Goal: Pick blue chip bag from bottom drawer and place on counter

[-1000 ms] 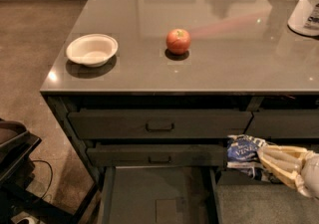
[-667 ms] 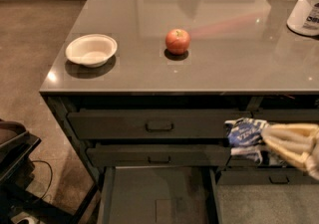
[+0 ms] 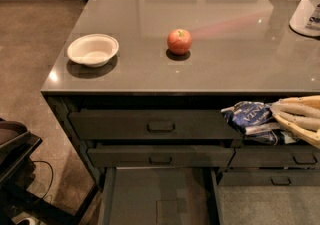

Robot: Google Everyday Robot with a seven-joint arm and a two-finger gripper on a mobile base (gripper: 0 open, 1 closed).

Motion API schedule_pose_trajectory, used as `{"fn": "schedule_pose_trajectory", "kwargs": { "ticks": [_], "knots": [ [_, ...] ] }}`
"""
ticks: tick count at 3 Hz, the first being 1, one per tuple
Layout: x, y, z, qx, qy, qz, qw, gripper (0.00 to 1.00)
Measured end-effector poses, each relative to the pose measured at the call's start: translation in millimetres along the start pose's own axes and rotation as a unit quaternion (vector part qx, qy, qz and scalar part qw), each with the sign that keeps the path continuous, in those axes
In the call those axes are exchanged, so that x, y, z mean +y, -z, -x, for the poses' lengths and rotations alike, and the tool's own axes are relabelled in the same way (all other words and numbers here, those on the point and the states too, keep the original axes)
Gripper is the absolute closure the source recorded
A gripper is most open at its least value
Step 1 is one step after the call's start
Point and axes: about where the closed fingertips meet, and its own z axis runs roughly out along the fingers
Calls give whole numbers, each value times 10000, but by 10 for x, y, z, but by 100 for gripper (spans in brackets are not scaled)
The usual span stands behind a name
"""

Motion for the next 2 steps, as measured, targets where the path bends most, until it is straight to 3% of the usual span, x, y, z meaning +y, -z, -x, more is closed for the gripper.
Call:
{"fn": "schedule_pose_trajectory", "kwargs": {
  "ticks": [1,2],
  "knots": [
    [-121,65,164,-13,247,-83,9997,100],
    [-469,155,541,128,902,-205,9956,100]
  ]
}}
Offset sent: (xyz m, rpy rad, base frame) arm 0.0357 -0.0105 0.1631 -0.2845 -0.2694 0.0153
